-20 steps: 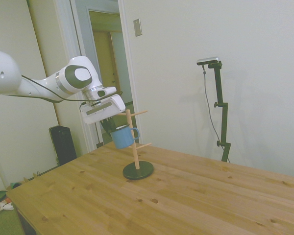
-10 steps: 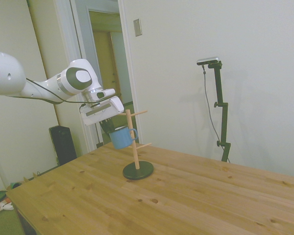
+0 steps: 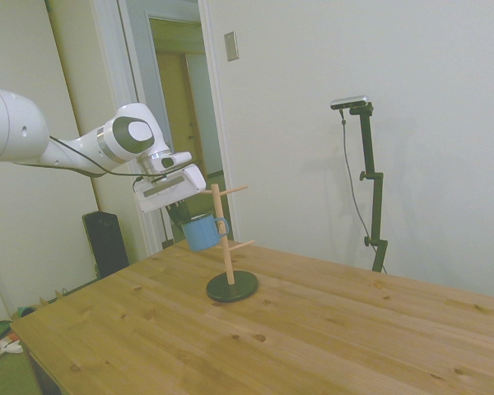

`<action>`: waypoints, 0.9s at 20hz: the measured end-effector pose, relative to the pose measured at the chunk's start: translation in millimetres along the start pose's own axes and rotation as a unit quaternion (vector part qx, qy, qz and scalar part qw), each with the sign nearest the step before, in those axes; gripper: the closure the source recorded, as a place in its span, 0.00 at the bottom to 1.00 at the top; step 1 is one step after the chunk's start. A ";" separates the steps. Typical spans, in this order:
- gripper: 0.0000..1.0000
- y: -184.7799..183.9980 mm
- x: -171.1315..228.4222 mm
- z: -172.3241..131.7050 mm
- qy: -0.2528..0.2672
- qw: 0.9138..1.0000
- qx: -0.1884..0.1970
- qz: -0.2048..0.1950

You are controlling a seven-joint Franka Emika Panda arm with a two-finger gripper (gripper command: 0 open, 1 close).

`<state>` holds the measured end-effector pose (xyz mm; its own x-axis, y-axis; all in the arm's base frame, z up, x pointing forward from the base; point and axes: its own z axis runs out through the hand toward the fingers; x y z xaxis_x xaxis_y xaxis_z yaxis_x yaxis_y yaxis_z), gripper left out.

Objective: Hang the mug

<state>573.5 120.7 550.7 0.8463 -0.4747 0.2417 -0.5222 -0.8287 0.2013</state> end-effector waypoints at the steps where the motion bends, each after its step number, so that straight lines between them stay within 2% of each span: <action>1: 1.00 -1.7 0.7 -0.2 0.000 1.000 0.000 0.000; 18: 1.00 -41.6 14.1 10.8 -0.006 1.000 -0.006 -0.006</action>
<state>608.2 145.3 535.5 0.8535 -0.4689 0.2273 -0.5136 -0.8306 0.2150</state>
